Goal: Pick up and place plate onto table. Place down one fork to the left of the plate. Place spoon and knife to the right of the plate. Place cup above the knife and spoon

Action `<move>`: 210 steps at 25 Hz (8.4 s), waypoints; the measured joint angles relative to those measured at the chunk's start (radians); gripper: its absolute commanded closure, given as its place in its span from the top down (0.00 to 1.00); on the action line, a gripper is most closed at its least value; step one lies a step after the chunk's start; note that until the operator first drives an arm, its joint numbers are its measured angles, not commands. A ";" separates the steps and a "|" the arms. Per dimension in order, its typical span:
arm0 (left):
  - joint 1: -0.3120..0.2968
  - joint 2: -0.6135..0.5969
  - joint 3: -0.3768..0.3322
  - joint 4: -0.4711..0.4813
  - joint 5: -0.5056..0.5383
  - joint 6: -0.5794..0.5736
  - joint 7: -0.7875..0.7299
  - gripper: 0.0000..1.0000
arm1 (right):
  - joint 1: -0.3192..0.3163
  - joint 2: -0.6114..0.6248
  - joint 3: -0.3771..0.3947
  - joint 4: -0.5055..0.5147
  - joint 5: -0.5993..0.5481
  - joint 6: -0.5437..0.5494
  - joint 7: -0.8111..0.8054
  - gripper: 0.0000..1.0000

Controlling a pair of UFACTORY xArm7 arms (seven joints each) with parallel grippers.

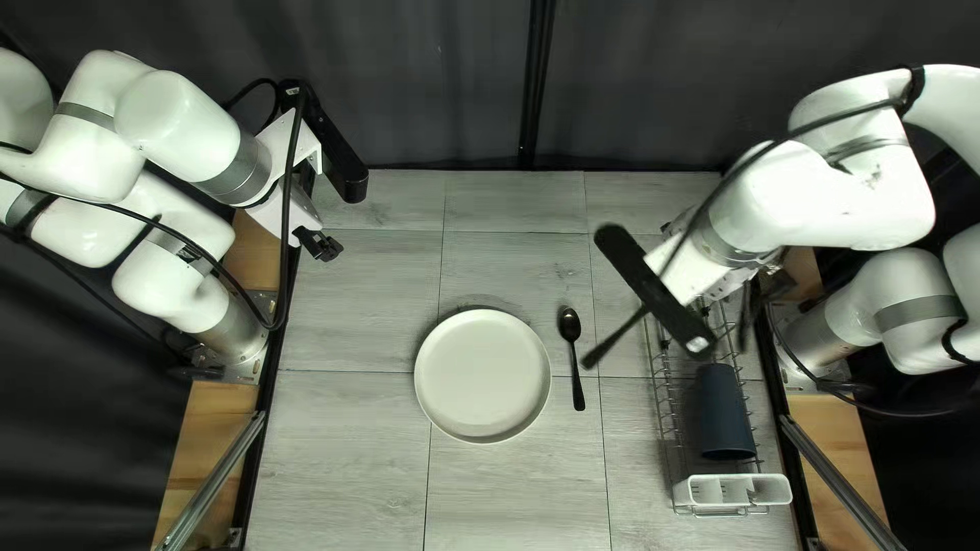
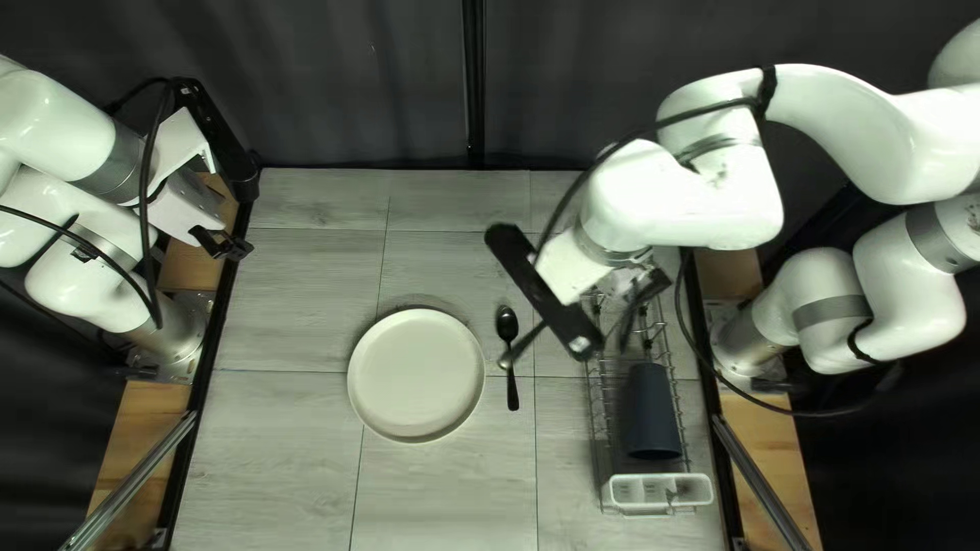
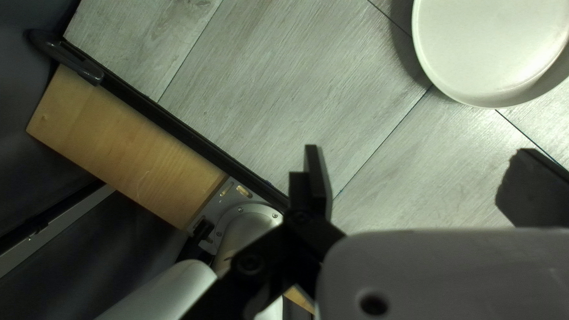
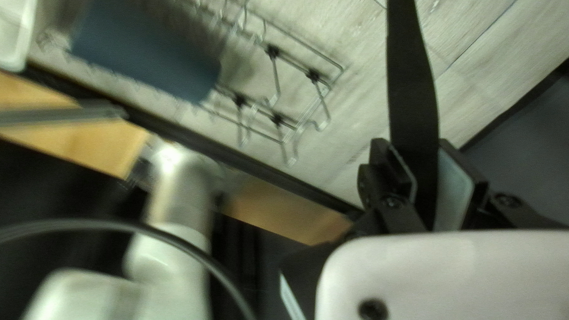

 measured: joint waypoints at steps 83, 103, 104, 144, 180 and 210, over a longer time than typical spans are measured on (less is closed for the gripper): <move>0.000 0.000 0.000 0.000 0.000 0.000 0.000 1.00 | 0.053 0.499 -0.365 -0.451 0.451 -1.051 -1.273 0.96; 0.000 0.000 0.000 0.000 0.000 0.000 0.000 1.00 | 0.018 0.247 -0.277 -0.308 0.077 -0.645 -0.729 1.00; 0.000 0.000 0.000 0.000 0.000 0.000 0.000 1.00 | 0.018 0.242 -0.262 -0.290 0.063 -0.621 -0.694 1.00; 0.000 0.000 0.000 0.000 0.000 0.000 0.000 1.00 | 0.175 -0.084 0.198 -0.208 0.246 0.017 0.325 1.00; 0.000 0.000 0.000 0.000 0.000 0.000 0.000 1.00 | 0.308 0.136 0.425 -0.367 0.303 -0.530 0.314 0.00; 0.000 0.000 0.000 0.000 0.000 0.000 0.000 1.00 | 0.188 0.196 0.276 0.257 0.197 0.158 0.283 0.00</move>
